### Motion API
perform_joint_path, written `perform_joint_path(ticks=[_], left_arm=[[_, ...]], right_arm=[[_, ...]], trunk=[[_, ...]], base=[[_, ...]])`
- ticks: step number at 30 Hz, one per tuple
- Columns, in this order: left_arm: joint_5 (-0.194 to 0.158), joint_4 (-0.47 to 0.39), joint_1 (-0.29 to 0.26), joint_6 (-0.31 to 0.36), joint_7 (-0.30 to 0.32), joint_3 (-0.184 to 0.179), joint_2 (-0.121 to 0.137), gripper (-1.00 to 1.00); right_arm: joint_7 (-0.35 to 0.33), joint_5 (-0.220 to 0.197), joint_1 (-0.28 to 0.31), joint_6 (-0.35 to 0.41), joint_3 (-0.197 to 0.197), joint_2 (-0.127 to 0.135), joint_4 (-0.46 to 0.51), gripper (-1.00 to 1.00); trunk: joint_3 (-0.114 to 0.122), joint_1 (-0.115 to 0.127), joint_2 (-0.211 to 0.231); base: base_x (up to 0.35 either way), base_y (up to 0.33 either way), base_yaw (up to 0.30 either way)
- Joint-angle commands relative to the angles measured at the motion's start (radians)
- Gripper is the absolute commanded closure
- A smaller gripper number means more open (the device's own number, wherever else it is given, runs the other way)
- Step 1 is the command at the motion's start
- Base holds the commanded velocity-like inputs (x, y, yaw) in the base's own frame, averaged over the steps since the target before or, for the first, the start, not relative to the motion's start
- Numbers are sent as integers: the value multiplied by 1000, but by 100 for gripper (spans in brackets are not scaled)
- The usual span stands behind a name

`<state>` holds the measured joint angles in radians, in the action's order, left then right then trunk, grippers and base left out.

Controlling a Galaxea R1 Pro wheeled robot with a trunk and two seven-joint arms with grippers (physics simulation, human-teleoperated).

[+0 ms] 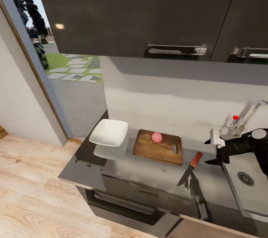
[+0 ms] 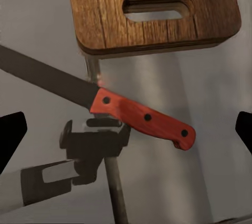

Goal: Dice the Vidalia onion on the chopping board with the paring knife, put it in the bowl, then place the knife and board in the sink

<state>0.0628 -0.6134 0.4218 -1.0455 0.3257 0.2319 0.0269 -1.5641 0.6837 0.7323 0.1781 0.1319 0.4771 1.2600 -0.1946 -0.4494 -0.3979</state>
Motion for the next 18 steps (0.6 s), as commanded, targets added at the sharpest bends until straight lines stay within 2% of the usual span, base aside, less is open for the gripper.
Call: perform_joint_path(ticks=[1, 5, 8, 18], left_arm=[[6, -2, 0, -2, 3, 5, -1, -100], [6, -2, 0, -2, 3, 4, -1, -100], [6, -2, 0, -2, 3, 5, -1, -100], [6, -2, 0, -2, 3, 5, -1, -100]], right_arm=[[-5, 4, 1, 11, -7, 0, 1, -100], [-5, 4, 1, 11, -51, 0, 1, -100], [-5, 4, 1, 11, -66, 0, 1, -100], [-5, 4, 1, 9, -73, 1, 1, -100]], trunk=[[-3, -1, -2], [-10, -1, -2], [-15, -1, -2], [-31, -1, -2]], base=[[18, 0, 0], [8, 0, 0], [2, 0, 0], [9, -1, 0]])
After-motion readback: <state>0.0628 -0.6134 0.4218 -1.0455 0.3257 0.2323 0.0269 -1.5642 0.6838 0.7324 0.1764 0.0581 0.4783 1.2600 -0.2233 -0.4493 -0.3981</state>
